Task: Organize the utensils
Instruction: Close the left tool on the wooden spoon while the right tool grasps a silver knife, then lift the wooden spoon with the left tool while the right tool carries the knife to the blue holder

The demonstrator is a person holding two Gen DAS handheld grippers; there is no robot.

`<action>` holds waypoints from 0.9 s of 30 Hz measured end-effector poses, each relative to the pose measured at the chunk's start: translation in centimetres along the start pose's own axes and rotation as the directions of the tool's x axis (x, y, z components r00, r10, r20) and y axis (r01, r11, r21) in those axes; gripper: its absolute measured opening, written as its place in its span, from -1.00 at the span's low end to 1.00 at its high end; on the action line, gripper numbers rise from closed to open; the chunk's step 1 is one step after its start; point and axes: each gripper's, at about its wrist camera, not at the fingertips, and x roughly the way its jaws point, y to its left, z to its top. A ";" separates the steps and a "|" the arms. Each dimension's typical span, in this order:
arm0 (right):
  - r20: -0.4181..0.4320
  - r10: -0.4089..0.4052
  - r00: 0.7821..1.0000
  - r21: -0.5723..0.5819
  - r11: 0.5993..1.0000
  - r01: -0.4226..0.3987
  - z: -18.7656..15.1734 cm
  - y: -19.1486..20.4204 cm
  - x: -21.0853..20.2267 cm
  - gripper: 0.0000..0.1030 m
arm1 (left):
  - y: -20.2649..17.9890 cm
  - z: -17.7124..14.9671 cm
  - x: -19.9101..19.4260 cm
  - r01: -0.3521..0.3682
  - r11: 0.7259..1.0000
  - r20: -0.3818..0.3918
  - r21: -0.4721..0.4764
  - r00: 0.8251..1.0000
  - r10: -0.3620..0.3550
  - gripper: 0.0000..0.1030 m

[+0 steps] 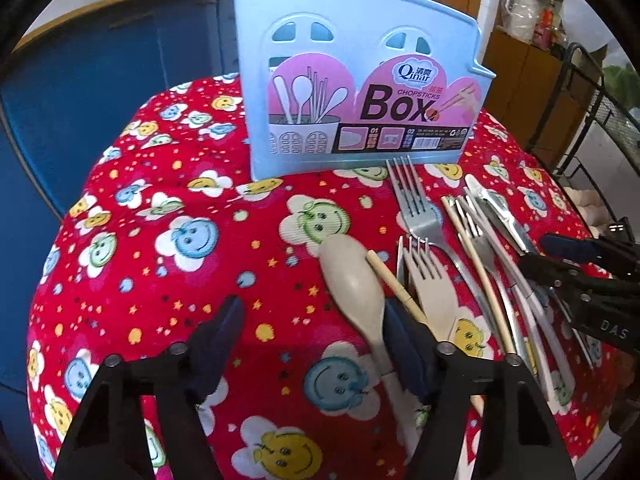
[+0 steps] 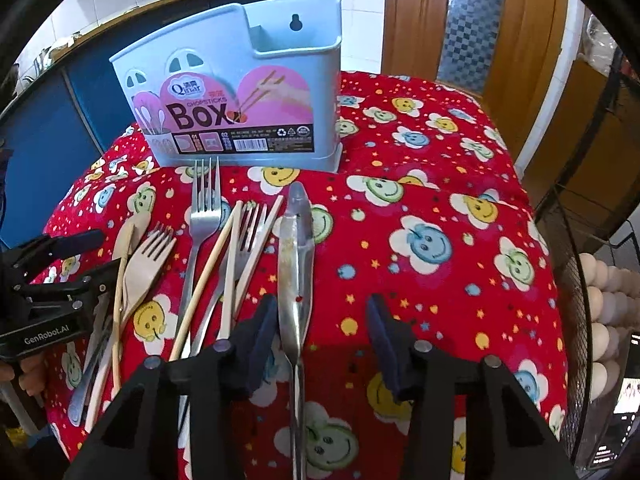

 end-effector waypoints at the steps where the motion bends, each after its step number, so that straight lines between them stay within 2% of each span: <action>1: -0.007 0.005 1.000 -0.002 1.000 -0.005 0.2 0.0 0.1 -0.10 | 0.0 0.1 0.0 0.008 1.000 -0.002 -0.001 1.000 -0.008 0.30; 4: -0.020 0.019 1.000 -0.010 1.000 -0.020 0.8 0.0 0.5 -0.19 | 0.1 0.5 0.1 0.034 0.999 0.000 -0.005 0.999 -0.034 -0.01; 6: -0.026 0.035 0.999 -0.014 0.999 -0.035 1.2 0.0 0.6 -0.29 | 0.1 0.8 0.1 0.063 0.998 0.000 -0.013 0.998 -0.063 -0.34; 7: -0.029 0.043 0.999 -0.013 0.999 -0.043 1.3 0.0 0.7 -0.32 | 0.1 0.8 0.1 0.078 0.997 0.001 -0.018 0.997 -0.078 -0.37; 10: -0.037 0.075 0.996 -0.004 0.997 -0.076 1.7 -0.1 1.1 -0.42 | 0.4 1.0 0.1 0.110 0.993 0.005 -0.030 0.994 -0.110 -0.38; 13: -0.037 0.095 0.995 0.006 0.996 -0.094 2.1 -0.1 1.3 -0.61 | 0.7 1.2 0.0 0.128 0.991 0.019 -0.039 0.992 -0.128 -0.41; 19: -0.001 0.130 0.991 0.047 0.990 -0.130 2.0 -0.7 0.9 -0.62 | 0.9 1.1 -1.3 0.134 0.990 0.083 -0.042 0.988 -0.130 -0.45; 27: 0.137 0.153 0.979 0.094 0.982 -0.167 1.5 -1.0 -1.9 -0.63 | 0.9 0.8 -3.6 0.143 0.989 0.172 -0.040 0.976 -0.134 -0.47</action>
